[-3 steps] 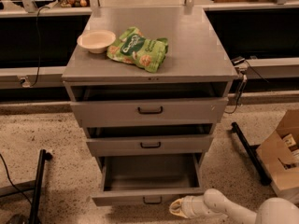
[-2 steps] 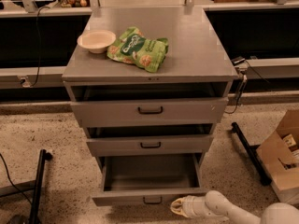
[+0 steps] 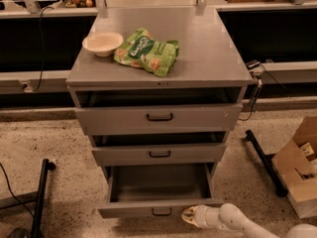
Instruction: Close bottom drawer
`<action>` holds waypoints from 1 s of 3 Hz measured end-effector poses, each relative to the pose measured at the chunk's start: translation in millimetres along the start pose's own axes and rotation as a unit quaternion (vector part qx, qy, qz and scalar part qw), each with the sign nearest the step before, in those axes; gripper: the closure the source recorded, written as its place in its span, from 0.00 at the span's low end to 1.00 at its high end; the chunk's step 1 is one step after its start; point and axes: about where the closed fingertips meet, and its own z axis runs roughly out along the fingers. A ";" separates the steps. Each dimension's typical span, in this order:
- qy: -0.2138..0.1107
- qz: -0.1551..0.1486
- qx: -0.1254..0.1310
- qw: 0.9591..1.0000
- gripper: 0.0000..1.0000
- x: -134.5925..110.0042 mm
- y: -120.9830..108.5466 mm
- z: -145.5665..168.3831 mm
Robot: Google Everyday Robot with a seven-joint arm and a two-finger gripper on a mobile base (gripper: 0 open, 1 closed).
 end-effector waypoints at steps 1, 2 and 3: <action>-0.010 -0.006 0.018 1.000 1.00 2.3 -27.5 9.4; -0.009 -0.027 0.035 0.999 1.00 16.5 -74.3 18.8; -0.008 -0.030 0.034 0.999 1.00 15.5 -76.0 22.0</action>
Offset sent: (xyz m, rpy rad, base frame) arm 0.1150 -0.0098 -0.0070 0.0048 -0.1286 0.0324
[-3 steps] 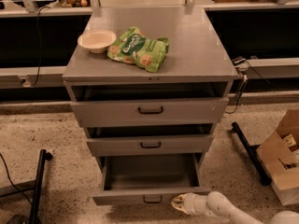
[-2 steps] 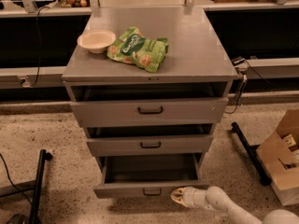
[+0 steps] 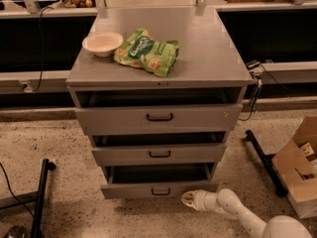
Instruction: Close bottom drawer
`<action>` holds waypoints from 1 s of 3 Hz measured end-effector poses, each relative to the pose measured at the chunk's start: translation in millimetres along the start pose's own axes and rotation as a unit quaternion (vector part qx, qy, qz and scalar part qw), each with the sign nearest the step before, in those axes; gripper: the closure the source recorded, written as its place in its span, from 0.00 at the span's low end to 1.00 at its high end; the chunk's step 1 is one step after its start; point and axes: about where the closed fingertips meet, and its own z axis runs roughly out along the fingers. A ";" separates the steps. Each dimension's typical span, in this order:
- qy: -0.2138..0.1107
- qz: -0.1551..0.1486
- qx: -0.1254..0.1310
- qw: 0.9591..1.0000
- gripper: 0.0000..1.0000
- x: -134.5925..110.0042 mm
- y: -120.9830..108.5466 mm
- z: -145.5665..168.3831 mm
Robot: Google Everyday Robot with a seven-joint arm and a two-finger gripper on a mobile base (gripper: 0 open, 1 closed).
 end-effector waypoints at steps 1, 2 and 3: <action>-0.004 -0.010 0.003 1.000 1.00 -1.7 -16.5 8.9; -0.010 -0.025 0.019 0.999 1.00 -9.9 -36.6 14.0; -0.018 -0.031 0.028 0.999 1.00 -12.6 -45.6 20.7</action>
Offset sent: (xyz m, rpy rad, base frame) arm 0.0659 0.0115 0.0269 0.0042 -0.1295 0.0109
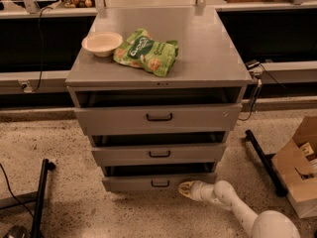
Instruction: Close bottom drawer
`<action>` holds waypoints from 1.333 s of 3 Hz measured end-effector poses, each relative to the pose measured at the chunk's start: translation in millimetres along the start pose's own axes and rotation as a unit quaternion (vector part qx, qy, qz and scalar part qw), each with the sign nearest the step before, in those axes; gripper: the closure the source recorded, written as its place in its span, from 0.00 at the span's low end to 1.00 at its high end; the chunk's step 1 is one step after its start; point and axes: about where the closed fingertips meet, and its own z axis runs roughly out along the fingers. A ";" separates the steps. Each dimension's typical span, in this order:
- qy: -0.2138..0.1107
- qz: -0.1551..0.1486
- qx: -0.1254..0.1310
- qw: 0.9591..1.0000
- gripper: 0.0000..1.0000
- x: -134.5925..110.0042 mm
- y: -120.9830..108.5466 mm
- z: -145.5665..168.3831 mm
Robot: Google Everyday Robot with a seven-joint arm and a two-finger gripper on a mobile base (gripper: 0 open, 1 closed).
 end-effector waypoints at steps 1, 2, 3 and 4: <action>-0.007 -0.007 0.003 1.000 1.00 1.7 -1.9 7.5; -0.022 -0.011 0.006 1.000 1.00 0.7 -2.9 12.0; -0.028 -0.009 0.016 0.999 1.00 3.5 -9.8 16.5; -0.039 -0.004 0.026 0.999 1.00 8.6 -15.2 26.0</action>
Offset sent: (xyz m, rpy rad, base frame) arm 0.0135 0.0032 -0.0070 0.0534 -0.0511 0.0374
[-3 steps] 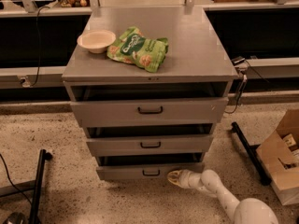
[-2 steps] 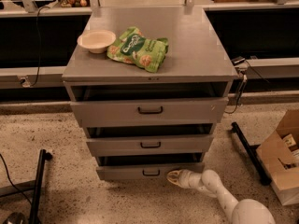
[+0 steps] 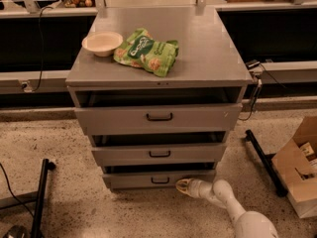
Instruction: Close bottom drawer
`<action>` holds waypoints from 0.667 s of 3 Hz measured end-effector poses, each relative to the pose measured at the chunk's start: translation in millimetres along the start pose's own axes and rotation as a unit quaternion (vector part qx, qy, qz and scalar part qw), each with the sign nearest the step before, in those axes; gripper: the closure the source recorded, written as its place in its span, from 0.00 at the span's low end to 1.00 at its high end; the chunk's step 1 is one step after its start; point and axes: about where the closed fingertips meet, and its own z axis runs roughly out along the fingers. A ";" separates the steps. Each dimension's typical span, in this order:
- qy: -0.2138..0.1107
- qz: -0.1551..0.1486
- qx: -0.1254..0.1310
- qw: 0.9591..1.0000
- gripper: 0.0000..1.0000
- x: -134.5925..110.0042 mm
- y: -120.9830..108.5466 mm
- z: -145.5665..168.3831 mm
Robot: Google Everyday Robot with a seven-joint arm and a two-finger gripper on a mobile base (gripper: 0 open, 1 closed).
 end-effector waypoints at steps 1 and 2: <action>-0.003 -0.002 0.003 1.000 1.00 6.0 -4.3 3.6; -0.029 0.000 -0.003 1.000 1.00 4.3 4.1 -6.3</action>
Offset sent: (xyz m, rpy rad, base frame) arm -0.0213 -0.0213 0.0008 0.1130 -0.0064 0.0874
